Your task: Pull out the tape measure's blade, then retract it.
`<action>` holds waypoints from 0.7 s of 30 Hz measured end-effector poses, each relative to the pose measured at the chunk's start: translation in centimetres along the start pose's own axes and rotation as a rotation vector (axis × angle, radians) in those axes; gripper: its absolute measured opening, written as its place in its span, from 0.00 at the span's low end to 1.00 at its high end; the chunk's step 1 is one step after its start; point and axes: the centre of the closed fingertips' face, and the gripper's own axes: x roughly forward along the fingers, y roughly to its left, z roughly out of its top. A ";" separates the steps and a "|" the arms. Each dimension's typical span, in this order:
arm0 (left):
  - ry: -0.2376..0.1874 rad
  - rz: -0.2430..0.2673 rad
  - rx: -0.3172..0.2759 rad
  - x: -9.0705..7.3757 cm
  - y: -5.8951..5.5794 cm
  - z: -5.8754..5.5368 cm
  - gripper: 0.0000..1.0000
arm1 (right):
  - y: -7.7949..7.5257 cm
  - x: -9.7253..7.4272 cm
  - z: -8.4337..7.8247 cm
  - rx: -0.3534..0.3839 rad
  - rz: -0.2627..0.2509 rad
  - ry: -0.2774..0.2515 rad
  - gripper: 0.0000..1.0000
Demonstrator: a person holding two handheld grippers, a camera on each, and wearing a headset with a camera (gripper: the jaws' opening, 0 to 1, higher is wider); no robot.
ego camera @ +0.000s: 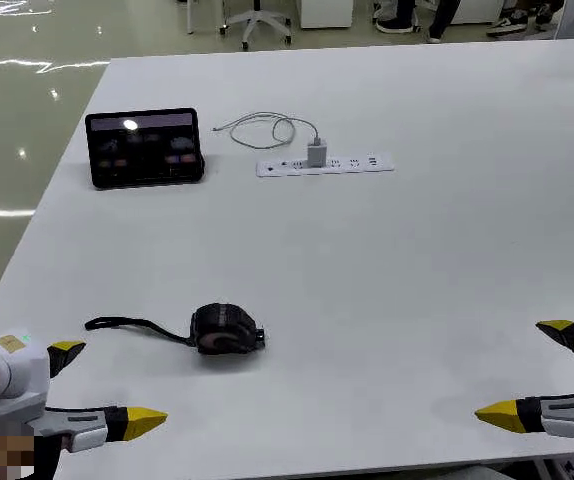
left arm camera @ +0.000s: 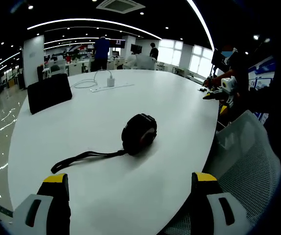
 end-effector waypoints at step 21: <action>0.029 -0.081 0.185 3.1 0.3 5.1 1.00 | 0.1 2.7 2.8 -0.054 0.053 -0.024 1.00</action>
